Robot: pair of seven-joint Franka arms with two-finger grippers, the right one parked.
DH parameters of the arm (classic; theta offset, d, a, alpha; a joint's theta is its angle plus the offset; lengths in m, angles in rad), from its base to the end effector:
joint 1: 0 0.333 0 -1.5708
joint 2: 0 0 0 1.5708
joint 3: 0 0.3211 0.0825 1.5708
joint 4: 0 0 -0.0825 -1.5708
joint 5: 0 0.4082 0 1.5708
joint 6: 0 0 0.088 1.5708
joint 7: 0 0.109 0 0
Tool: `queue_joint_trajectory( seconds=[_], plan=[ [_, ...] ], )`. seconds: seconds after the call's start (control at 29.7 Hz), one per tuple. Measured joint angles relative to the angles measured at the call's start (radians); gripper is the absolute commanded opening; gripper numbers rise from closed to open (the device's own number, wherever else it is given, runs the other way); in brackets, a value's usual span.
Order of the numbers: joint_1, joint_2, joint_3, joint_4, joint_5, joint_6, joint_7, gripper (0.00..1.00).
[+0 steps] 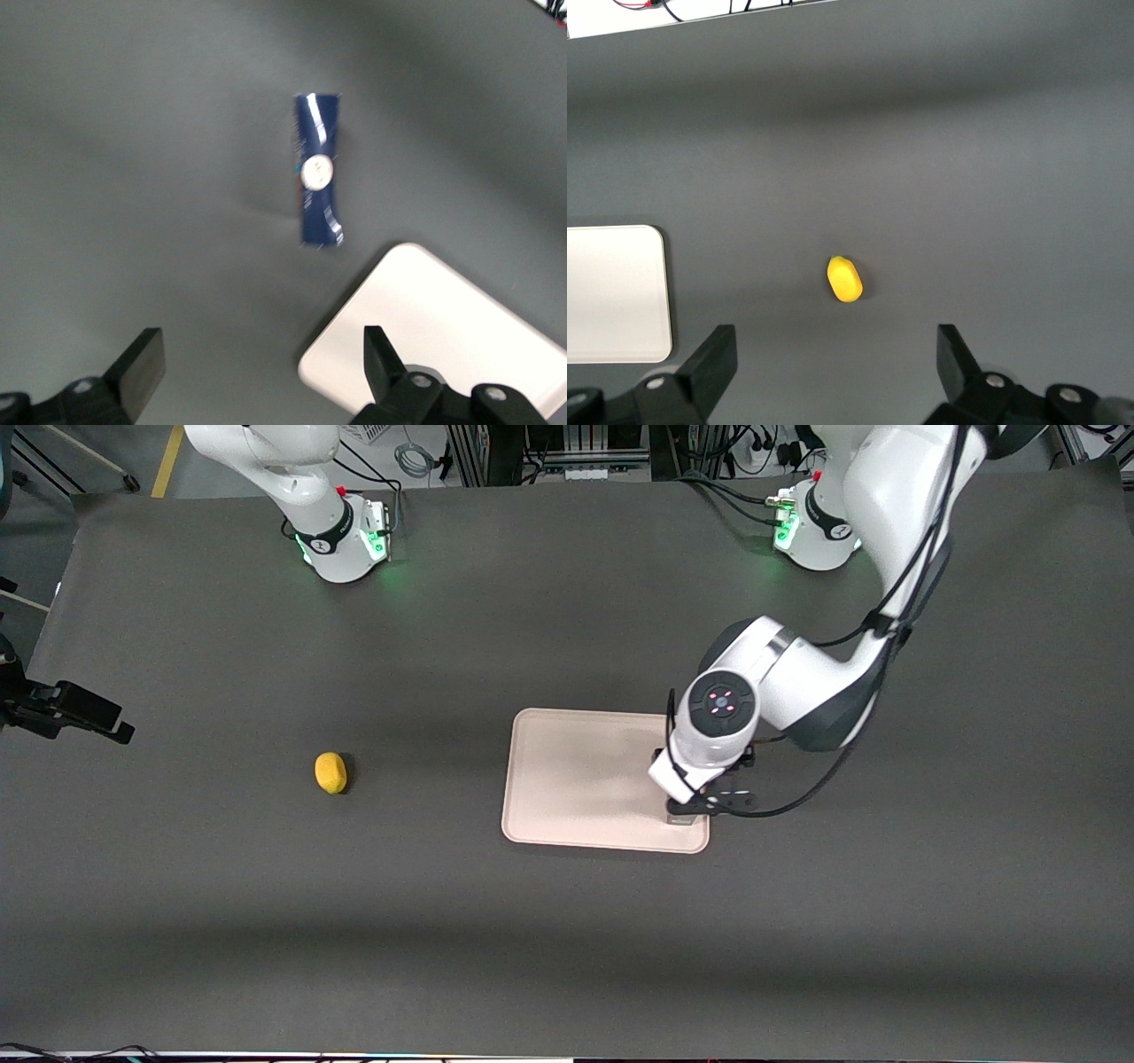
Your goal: Place cookie box on tray
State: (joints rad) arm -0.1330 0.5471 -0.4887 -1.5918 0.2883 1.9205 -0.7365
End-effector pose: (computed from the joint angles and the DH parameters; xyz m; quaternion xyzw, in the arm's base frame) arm 0.5958 -0.3508 0.3234 -0.9971 -0.0186 0.0536 0.0508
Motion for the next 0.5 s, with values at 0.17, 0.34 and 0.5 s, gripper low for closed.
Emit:
queue_joint_trajectory(
  seconds=[0.17, 0.34, 0.5],
  plan=[
    [0.029, -0.131, 0.002, 0.037, -0.042, -0.150, 0.000, 1.00],
    [0.062, -0.307, 0.039, 0.060, -0.098, -0.306, 0.026, 1.00],
    [0.076, -0.490, 0.186, 0.081, -0.168, -0.483, 0.196, 1.00]
  ],
)
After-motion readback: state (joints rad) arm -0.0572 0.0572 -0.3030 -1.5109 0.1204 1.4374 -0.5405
